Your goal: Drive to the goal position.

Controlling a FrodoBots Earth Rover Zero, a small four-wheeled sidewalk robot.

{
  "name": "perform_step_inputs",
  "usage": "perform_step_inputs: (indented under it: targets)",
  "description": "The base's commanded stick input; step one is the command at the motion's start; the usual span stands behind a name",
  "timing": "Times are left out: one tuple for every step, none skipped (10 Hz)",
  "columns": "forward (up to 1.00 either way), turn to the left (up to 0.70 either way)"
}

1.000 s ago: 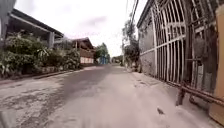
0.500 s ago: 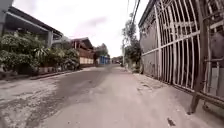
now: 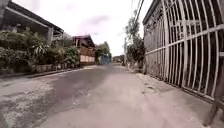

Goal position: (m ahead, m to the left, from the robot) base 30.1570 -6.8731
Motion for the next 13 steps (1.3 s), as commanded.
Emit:
perform_step_inputs:
  targets:
    - [0.5, 0.0]
    - [0.5, 0.0]
    - [0.5, 0.0]
    - [0.5, 0.0]
    - [0.5, 0.0]
    - [0.5, 0.0]
    - [0.5, 0.0]
    - [0.5, 0.0]
    - [0.5, -0.03]
    - [0.5, -0.5]
    - [0.5, -0.5]
    - [0.5, -0.26]
    - [0.5, 0.0]
